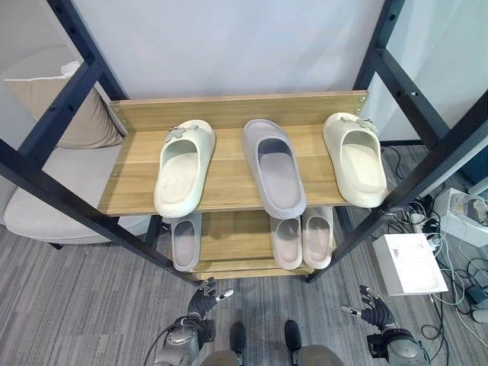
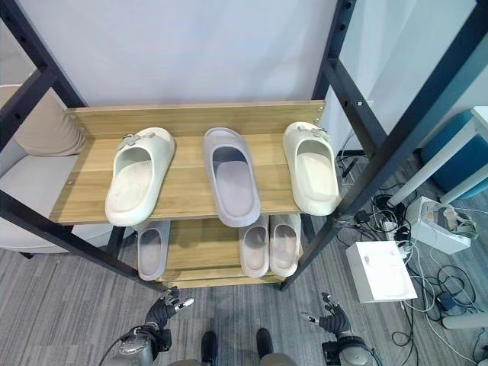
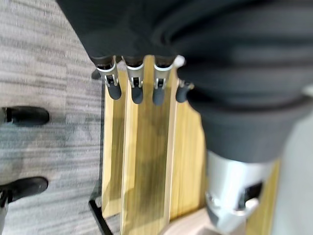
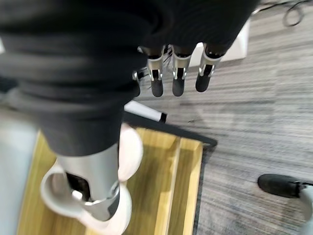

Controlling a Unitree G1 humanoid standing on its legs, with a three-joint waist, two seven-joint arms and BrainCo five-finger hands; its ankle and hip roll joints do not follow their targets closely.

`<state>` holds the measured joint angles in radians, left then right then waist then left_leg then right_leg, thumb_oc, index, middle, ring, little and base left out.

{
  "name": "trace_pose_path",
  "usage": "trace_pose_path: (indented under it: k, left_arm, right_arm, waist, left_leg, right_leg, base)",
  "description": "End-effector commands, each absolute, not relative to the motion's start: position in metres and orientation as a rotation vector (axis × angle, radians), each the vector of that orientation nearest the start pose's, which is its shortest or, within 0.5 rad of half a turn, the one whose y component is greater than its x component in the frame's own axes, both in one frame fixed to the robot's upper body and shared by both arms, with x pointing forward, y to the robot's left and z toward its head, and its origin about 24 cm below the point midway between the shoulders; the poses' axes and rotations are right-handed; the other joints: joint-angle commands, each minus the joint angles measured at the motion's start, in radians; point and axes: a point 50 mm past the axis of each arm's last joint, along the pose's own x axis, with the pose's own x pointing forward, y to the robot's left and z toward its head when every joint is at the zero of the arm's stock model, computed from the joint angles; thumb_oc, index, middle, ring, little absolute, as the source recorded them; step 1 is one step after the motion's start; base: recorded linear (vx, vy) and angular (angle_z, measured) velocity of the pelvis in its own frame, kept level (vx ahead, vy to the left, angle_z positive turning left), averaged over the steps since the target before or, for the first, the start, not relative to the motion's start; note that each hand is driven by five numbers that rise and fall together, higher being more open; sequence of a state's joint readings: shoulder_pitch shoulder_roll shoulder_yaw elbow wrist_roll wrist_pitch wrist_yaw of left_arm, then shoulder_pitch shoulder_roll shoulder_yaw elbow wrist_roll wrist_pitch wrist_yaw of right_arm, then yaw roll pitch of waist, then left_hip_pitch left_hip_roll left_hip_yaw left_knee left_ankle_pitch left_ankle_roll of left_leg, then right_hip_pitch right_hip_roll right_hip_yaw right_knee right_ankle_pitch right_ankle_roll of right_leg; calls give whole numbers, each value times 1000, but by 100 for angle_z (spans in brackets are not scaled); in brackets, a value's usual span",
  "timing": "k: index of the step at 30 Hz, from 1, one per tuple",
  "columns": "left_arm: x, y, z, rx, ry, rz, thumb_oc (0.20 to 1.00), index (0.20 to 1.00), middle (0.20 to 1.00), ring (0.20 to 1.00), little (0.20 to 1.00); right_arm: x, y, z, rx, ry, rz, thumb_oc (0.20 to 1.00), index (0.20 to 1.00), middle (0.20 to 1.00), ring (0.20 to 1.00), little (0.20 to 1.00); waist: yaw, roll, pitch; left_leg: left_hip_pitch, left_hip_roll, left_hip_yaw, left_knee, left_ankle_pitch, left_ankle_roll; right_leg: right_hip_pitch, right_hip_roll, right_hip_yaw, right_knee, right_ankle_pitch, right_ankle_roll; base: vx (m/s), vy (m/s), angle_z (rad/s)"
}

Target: Arrange the slippers neatly on the shoe rack.

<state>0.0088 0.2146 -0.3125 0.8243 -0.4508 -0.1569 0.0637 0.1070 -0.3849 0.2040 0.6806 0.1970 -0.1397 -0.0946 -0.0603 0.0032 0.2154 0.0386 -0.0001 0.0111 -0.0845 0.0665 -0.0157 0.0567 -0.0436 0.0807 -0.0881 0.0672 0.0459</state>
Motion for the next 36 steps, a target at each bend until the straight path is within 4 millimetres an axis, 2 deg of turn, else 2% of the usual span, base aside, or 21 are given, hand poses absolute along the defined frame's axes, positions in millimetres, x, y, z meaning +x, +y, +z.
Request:
trace_pose_path:
  k: [1, 4, 7, 10, 12, 14, 15, 17, 19, 21, 23, 24, 25, 26, 27, 28, 29, 30, 36]
  left_arm:
    - [180, 181, -113, -23, 675, 6, 1000, 1000, 1000, 1000, 1000]
    - [179, 181, -113, -15, 676, -5, 1000, 1000, 1000, 1000, 1000]
    - [180, 178, -113, -8, 673, -17, 1000, 1000, 1000, 1000, 1000]
    - [182, 176, -113, -1, 677, -24, 1000, 1000, 1000, 1000, 1000]
    - [183, 174, -114, -1, 685, -23, 1000, 1000, 1000, 1000, 1000]
    - [184, 172, -114, -1, 683, -25, 1000, 1000, 1000, 1000, 1000]
    - [184, 173, -117, 10, 698, -14, 1000, 1000, 1000, 1000, 1000]
    - [186, 171, -116, 14, 694, -15, 1000, 1000, 1000, 1000, 1000]
    - [186, 171, -116, 17, 696, -17, 1000, 1000, 1000, 1000, 1000]
    - [189, 169, -115, 19, 689, -19, 1000, 1000, 1000, 1000, 1000]
    - [189, 169, -115, 20, 687, -16, 1000, 1000, 1000, 1000, 1000]
    - [190, 170, -115, 19, 689, -6, 1000, 1000, 1000, 1000, 1000]
    - [189, 171, -116, 17, 693, 1, 1000, 1000, 1000, 1000, 1000]
    - [189, 170, -116, 17, 694, 0, 1000, 1000, 1000, 1000, 1000]
    - [187, 174, -117, 25, 700, 15, 1000, 1000, 1000, 1000, 1000]
    - [186, 175, -119, 30, 709, 15, 1000, 1000, 1000, 1000, 1000]
    - [186, 174, -119, 30, 710, 15, 1000, 1000, 1000, 1000, 1000]
    - [183, 176, -121, 35, 724, 17, 1000, 1000, 1000, 1000, 1000]
    - [173, 182, -128, 58, 772, 12, 1000, 1000, 1000, 1000, 1000]
  right_arm:
    - [174, -247, -86, -329, 597, -50, 1000, 1000, 1000, 1000, 1000]
    - [188, -239, -73, -406, 521, 36, 1000, 1000, 1000, 1000, 1000]
    - [206, -218, -43, -481, 343, 175, 1000, 1000, 1000, 1000, 1000]
    - [210, -199, -27, -529, 249, 283, 1000, 1000, 1000, 1000, 1000]
    - [209, -185, -13, -549, 174, 366, 1000, 1000, 1000, 1000, 1000]
    - [207, -182, -8, -543, 155, 380, 1000, 1000, 1000, 1000, 1000]
    - [205, -172, 4, -522, 93, 433, 1000, 1000, 1000, 1000, 1000]
    - [200, -161, 13, -490, 50, 505, 1000, 1000, 1000, 1000, 1000]
    - [199, -157, 16, -487, 42, 530, 1000, 1000, 1000, 1000, 1000]
    - [196, -144, 28, -483, -18, 613, 1000, 1000, 1000, 1000, 1000]
    - [195, -142, 32, -489, -37, 624, 1000, 1000, 1000, 1000, 1000]
    - [194, -139, 50, -502, -120, 641, 1000, 1000, 1000, 1000, 1000]
    - [191, -140, 60, -505, -157, 645, 1000, 1000, 1000, 1000, 1000]
    - [191, -141, 59, -505, -155, 645, 1000, 1000, 1000, 1000, 1000]
    - [186, -145, 81, -494, -237, 640, 1000, 1000, 1000, 1000, 1000]
    - [182, -148, 89, -490, -259, 642, 1000, 1000, 1000, 1000, 1000]
    - [182, -148, 89, -490, -259, 642, 1000, 1000, 1000, 1000, 1000]
    - [179, -151, 99, -482, -287, 650, 1000, 1000, 1000, 1000, 1000]
    - [166, -166, 130, -487, -333, 720, 1000, 1000, 1000, 1000, 1000]
  waist:
    - [30, -51, -43]
    - [38, -55, -50]
    - [38, -59, -55]
    - [34, -62, -57]
    - [30, -64, -59]
    - [28, -64, -60]
    - [23, -67, -61]
    - [20, -68, -61]
    - [19, -69, -62]
    - [16, -68, -61]
    - [15, -69, -61]
    - [11, -70, -60]
    - [9, -70, -61]
    - [9, -70, -62]
    - [3, -73, -63]
    - [-1, -75, -64]
    - [0, -74, -64]
    - [-5, -76, -66]
    - [-24, -86, -83]
  left_leg:
    - [9, 12, -2, -3, -44, -24]
    - [15, 8, 1, -3, -51, -21]
    - [20, 7, 3, -3, -57, -20]
    - [25, 8, 5, -3, -61, -18]
    - [30, 9, 7, -3, -65, -17]
    - [32, 9, 8, -3, -66, -17]
    - [34, 12, 14, -3, -67, -18]
    - [35, 14, 17, -3, -68, -19]
    - [36, 15, 19, -3, -68, -20]
    - [38, 17, 20, -3, -66, -22]
    - [38, 18, 19, -3, -65, -23]
    - [37, 20, 19, -3, -64, -26]
    - [31, 22, 19, -3, -54, -29]
    - [36, 21, 19, -3, -63, -28]
    - [29, 24, 20, -3, -53, -31]
    - [35, 23, 21, -3, -61, -31]
    - [35, 23, 21, -3, -61, -31]
    - [34, 24, 22, -3, -60, -32]
    - [36, 29, 34, -3, -61, -35]
  right_leg:
    - [71, -48, -4, 8, -119, 60]
    - [75, -54, -4, 5, -115, 67]
    - [75, -56, -3, 3, -115, 71]
    - [77, -57, -1, 4, -116, 74]
    - [78, -57, 1, 3, -116, 74]
    - [78, -56, 2, 3, -116, 74]
    - [77, -55, 4, 4, -113, 75]
    - [74, -53, 7, 3, -113, 75]
    - [74, -52, 7, 3, -112, 75]
    - [74, -49, 7, 4, -112, 74]
    - [74, -48, 5, 5, -112, 74]
    - [74, -48, 1, 5, -113, 73]
    - [67, -45, 0, 5, -105, 73]
    - [73, -47, -1, 4, -113, 74]
    - [65, -45, -2, 6, -105, 74]
    - [71, -46, -4, 5, -111, 75]
    - [71, -46, -4, 5, -111, 75]
    - [70, -46, -4, 6, -110, 76]
    - [63, -42, 3, 8, -103, 78]
  base:
    - [63, 40, 0]
    - [54, 34, -1]
    - [24, 23, -1]
    - [18, 30, -3]
    - [7, 33, 1]
    - [0, 0, 0]
    - [-16, 22, -4]
    - [-25, 24, -10]
    - [-20, 12, -16]
    - [-31, 16, -4]
    - [-16, 3, 0]
    - [-69, 4, 1]
    - [-32, 4, 2]
    - [-62, -5, 4]
    - [-8, -1, 5]
    - [-37, -3, 5]
    - [0, 0, 0]
    - [0, 0, 0]
    - [-20, 0, -1]
